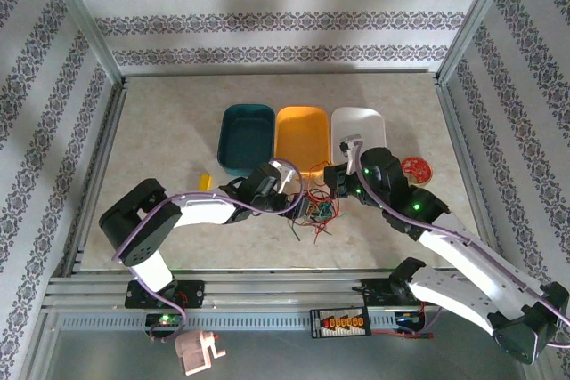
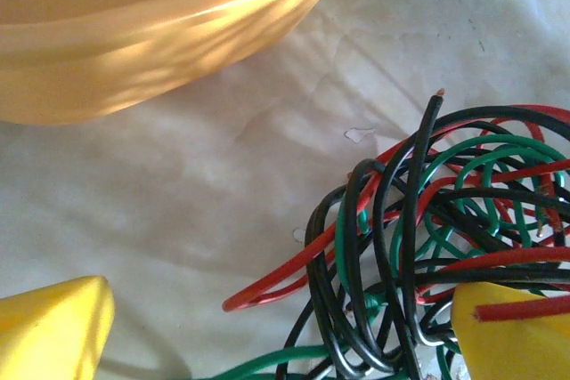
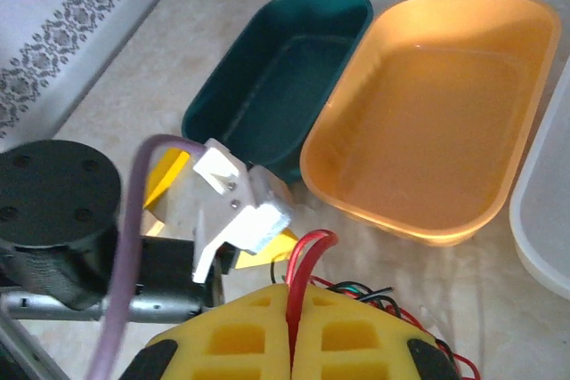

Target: Untangle the cables

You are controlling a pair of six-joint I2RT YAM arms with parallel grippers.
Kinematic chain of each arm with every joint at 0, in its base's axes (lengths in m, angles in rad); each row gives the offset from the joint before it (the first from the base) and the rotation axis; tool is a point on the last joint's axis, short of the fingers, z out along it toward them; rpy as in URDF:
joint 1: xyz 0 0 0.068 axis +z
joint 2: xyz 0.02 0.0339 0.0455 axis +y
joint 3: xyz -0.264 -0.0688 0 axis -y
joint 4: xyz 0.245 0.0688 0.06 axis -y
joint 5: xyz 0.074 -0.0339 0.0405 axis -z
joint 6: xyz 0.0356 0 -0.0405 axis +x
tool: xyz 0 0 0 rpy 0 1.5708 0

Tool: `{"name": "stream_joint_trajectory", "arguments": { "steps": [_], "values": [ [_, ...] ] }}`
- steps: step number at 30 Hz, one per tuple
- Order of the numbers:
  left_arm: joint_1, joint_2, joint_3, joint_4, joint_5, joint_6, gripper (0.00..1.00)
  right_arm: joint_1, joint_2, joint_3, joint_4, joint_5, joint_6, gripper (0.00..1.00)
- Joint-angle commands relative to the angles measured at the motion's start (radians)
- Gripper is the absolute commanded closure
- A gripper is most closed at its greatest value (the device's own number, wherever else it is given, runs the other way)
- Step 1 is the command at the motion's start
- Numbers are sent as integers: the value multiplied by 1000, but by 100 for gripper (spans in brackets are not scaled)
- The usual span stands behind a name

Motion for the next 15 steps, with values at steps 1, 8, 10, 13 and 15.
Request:
{"name": "stream_joint_trajectory", "arguments": {
  "steps": [1,8,10,13,15],
  "values": [
    [-16,31,24,0,12,30,5,-16,-33,23,44,24,37,100],
    [-16,22,7,2,-26,21,9,-108,-65,70,58,112,47,100],
    [-16,24,2,7,-26,20,14,-144,-63,93,61,103,47,100],
    [-16,33,1,14,-26,23,22,-187,-67,128,64,82,44,100],
    [-16,43,-2,22,-24,25,35,-205,-76,145,68,82,39,100]
  ]
}}
